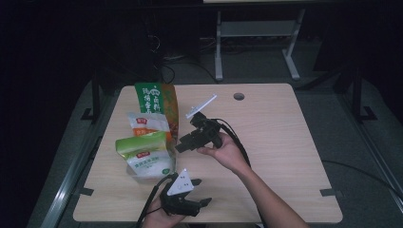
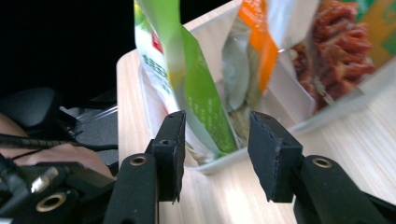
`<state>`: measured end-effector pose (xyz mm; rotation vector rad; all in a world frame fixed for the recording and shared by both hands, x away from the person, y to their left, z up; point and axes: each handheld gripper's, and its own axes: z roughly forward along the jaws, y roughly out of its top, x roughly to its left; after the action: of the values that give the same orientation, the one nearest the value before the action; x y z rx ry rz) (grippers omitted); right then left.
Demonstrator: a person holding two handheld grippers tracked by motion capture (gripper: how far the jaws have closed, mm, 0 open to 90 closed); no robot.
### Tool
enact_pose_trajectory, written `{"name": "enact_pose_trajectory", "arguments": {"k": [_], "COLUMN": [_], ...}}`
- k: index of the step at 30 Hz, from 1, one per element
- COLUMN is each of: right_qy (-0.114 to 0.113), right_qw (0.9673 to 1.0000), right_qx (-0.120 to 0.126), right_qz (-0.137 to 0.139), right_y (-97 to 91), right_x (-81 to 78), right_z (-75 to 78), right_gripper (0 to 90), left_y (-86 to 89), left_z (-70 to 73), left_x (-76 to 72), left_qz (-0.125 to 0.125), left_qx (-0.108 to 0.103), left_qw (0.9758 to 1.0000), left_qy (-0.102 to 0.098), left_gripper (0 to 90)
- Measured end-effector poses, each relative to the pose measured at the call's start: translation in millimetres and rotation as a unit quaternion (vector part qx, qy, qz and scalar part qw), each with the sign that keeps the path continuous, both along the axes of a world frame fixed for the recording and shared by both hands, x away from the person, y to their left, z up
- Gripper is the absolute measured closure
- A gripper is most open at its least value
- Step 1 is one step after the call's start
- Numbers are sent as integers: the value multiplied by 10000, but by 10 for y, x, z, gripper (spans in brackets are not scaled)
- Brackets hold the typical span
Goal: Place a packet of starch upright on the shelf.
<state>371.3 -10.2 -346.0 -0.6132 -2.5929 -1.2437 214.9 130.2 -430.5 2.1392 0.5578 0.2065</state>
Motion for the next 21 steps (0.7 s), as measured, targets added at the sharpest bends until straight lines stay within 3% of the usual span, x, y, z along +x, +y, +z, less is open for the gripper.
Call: {"name": "enact_pose_trajectory", "arguments": {"k": [5,21], "right_qy": [96,52], "right_qw": [9998,9988], "right_qx": [-24,-9], "right_qz": [-149,-492], "right_y": [-134,-524], "right_x": [-15,7], "right_z": [26,33], "right_gripper": [540,507], "left_y": [1,14], "left_z": [8,17], "left_x": [5,17], "left_qz": [16,41], "left_qx": [-4,-24], "left_qw": [10000,10000], "left_qy": [-9,10], "left_gripper": [329,329]}}
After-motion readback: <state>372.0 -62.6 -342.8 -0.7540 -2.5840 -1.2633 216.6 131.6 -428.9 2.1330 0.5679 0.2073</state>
